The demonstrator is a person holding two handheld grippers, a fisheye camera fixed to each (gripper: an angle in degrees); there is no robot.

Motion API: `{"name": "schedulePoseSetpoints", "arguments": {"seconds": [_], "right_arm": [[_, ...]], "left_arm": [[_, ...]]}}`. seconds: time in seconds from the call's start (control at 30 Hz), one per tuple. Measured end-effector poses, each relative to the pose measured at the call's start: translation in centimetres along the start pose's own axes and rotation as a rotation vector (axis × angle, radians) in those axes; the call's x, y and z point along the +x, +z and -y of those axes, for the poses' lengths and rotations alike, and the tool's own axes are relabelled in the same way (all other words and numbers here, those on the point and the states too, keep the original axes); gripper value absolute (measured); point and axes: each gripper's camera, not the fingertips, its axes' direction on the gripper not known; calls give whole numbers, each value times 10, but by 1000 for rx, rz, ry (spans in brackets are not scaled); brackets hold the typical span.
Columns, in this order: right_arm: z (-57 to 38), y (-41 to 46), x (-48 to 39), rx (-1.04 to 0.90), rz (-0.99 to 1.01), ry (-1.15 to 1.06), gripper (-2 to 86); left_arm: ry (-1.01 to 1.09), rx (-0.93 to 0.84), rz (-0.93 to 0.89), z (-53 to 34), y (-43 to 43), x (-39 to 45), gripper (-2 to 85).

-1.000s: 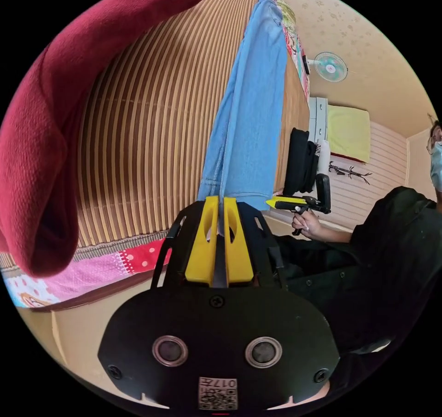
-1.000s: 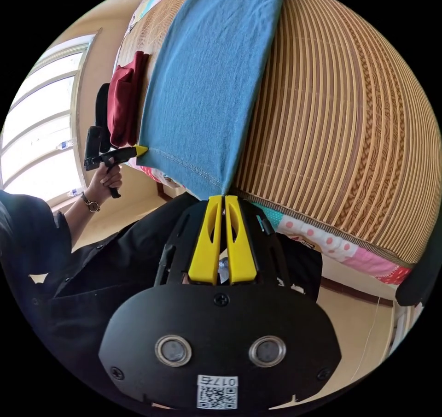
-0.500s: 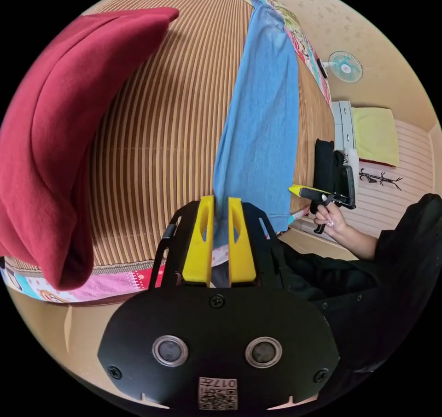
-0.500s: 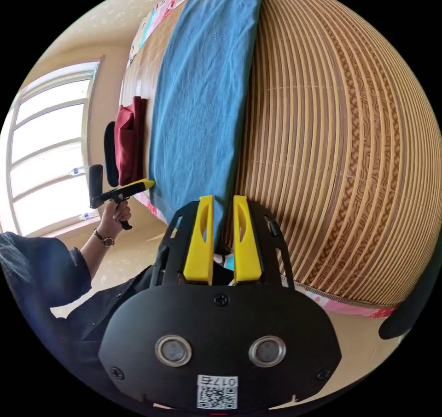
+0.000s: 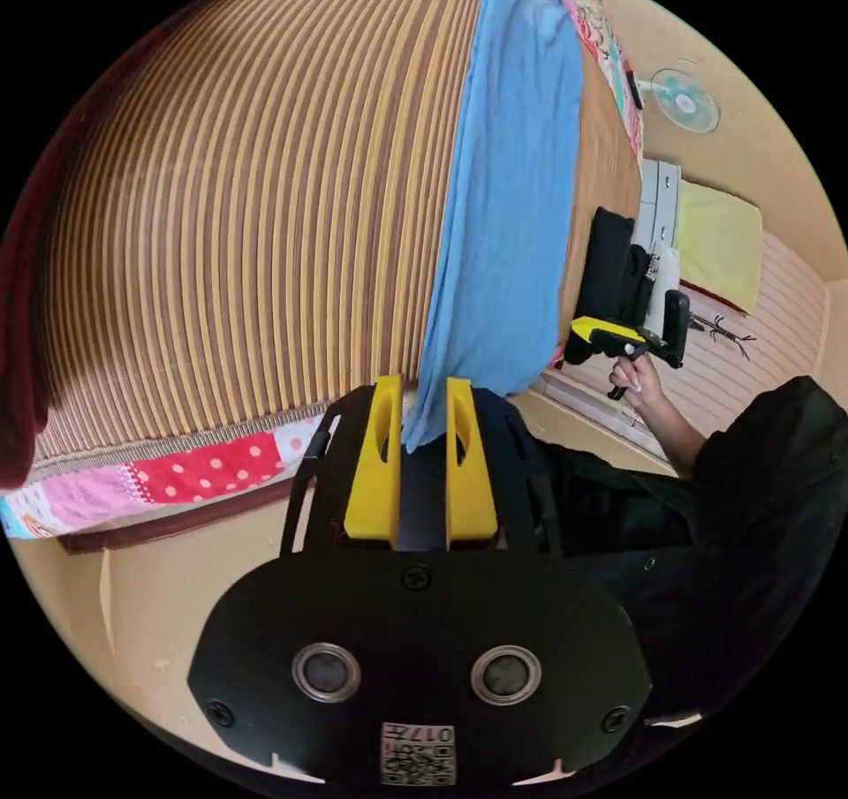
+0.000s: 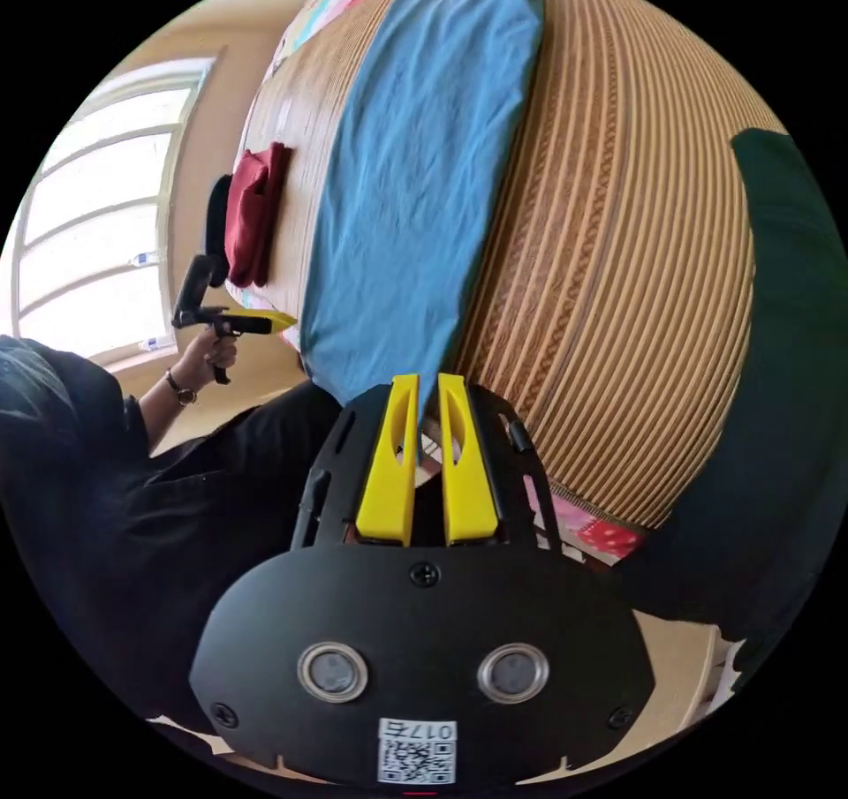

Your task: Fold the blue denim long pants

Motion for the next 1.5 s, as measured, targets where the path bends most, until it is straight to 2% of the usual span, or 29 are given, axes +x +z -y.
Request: {"name": "schedulePoseSetpoints", "arguments": {"seconds": [0.1,0.27,0.43,0.5,0.63,0.83,0.97,1.03,1.1,1.17,1.23,1.33,1.4,1.5], "right_arm": [[31,-45,39,197,135,78,91],[139,-102,93,553,322,68,100],[234,-132,107,655,320,89,95],[251,-134,101,656,348,78,91],[246,-126,81,580,368,33,88],[185,-102,43,397,348,5,92],[158,-95,37,405,434,64,90],[165,-94,41,395,512,85,84],[182,-95,36,356,526,64,71],[212,-95,23,251,514,35,50],[230,-94,19,173,538,38,38],[235,-99,15,151,560,19,29],[225,-106,12,172,559,36,25],[195,-127,-3,274,735,-24,18]], "left_arm": [[64,210,-131,43,-32,6,106],[191,340,-232,161,-54,18,123],[273,426,-42,264,-65,46,115],[288,460,-27,286,-59,50,91],[294,426,-108,278,-41,49,92],[332,316,-92,190,9,51,90],[306,283,-160,155,28,37,78],[296,248,-179,162,34,32,54],[285,181,-298,185,41,25,44],[296,131,-349,201,48,25,25],[368,81,-301,209,56,34,6],[374,27,-274,205,62,42,-3],[392,68,-340,184,55,45,-5],[436,135,-468,148,42,60,-4]]}}
